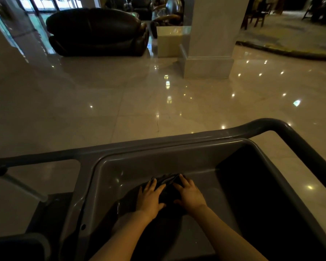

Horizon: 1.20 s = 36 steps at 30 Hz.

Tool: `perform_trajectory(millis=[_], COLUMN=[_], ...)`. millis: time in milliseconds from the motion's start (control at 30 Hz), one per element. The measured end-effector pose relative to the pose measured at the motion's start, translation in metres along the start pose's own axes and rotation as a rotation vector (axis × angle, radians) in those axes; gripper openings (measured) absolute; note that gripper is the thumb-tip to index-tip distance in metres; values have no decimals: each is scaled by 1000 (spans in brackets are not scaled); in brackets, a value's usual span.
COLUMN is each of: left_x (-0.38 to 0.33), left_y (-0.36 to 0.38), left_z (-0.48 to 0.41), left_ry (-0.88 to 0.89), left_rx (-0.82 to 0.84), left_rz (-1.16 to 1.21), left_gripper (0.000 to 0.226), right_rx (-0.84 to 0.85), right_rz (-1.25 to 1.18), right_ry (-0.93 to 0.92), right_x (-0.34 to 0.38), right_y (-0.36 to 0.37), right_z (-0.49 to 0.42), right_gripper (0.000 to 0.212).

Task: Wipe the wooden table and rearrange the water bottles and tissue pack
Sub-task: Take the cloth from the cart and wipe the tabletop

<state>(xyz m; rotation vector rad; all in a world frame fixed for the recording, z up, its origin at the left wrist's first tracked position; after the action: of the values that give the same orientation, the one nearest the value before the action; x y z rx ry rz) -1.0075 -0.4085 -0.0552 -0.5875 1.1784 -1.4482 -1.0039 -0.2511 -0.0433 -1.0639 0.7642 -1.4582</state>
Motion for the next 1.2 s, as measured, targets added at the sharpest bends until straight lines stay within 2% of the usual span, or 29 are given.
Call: perform_trajectory(millis=[167, 267, 400, 600, 700, 1200], left_x=[-5, -6, -9, -23, -33, -143], left_y=[6, 10, 6, -12, -24, -83], left_z=[-2, -1, -2, 0, 4, 52], left_ry=[-44, -31, -31, -13, 21, 273], left_rx=[-112, -138, -167, -157, -176, -346], left_rz=[0, -37, -32, 13, 18, -85], left_gripper=[60, 54, 48, 35, 31, 29], right_rx=[-164, -225, -223, -92, -82, -376], right_rz=[-25, -14, -7, 0, -56, -55], right_ry=[-5, -23, -49, -7, 31, 84], right_x=[7, 7, 2, -4, -14, -77], right_y=[8, 11, 6, -17, -29, -100], right_z=[-2, -2, -3, 3, 13, 124], right_gripper=[44, 37, 37, 36, 37, 31])
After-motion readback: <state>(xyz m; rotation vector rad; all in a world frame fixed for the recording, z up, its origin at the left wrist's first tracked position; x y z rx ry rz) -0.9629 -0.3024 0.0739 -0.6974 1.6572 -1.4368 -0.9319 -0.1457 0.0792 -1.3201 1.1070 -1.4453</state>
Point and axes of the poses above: each hand's wrist, its own z-axis away from the middle knuckle, its own y-axis out of the palm, x = y × z, the point moved 1 cm from there along -z, towards the middle knuckle, and after that the axes turned 5 degrees about y, right-handed, at the moved point
